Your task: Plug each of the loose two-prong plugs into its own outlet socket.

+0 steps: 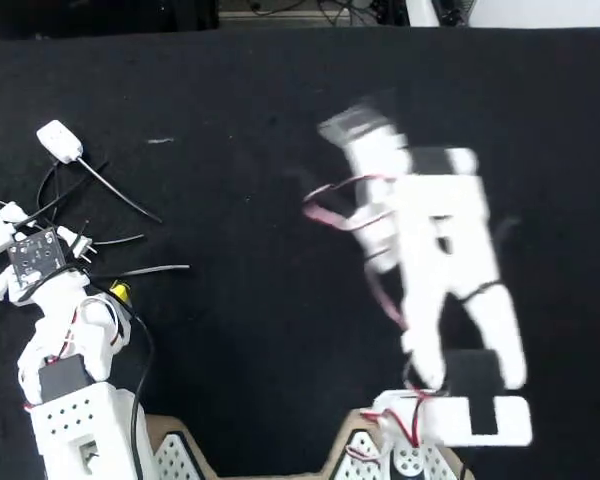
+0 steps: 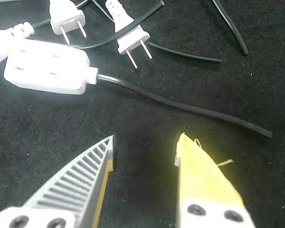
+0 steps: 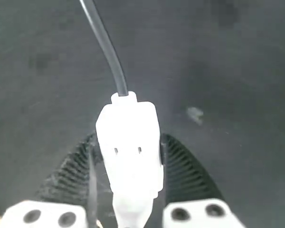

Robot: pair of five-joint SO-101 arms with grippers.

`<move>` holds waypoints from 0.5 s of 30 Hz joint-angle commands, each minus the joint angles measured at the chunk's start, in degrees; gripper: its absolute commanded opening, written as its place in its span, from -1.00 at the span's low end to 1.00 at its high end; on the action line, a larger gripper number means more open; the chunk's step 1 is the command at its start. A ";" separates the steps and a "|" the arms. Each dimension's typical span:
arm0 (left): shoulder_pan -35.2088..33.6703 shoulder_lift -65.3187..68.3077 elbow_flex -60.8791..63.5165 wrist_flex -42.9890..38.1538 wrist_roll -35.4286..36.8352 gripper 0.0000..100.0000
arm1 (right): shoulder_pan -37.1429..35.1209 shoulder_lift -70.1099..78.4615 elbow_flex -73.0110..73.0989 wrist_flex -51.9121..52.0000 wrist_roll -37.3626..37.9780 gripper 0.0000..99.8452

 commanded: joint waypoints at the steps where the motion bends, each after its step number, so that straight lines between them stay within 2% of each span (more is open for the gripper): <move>1: -0.22 -0.53 -3.03 -0.79 0.44 -0.56 | 16.26 4.00 -13.93 -1.23 0.62 -0.98; 9: -0.22 -0.53 -2.95 -0.79 0.44 -0.56 | 29.89 31.60 -51.12 8.88 2.37 -0.98; 15: -0.22 -0.53 -2.95 -0.79 0.44 -0.56 | 33.32 54.02 -83.65 14.42 2.46 -0.98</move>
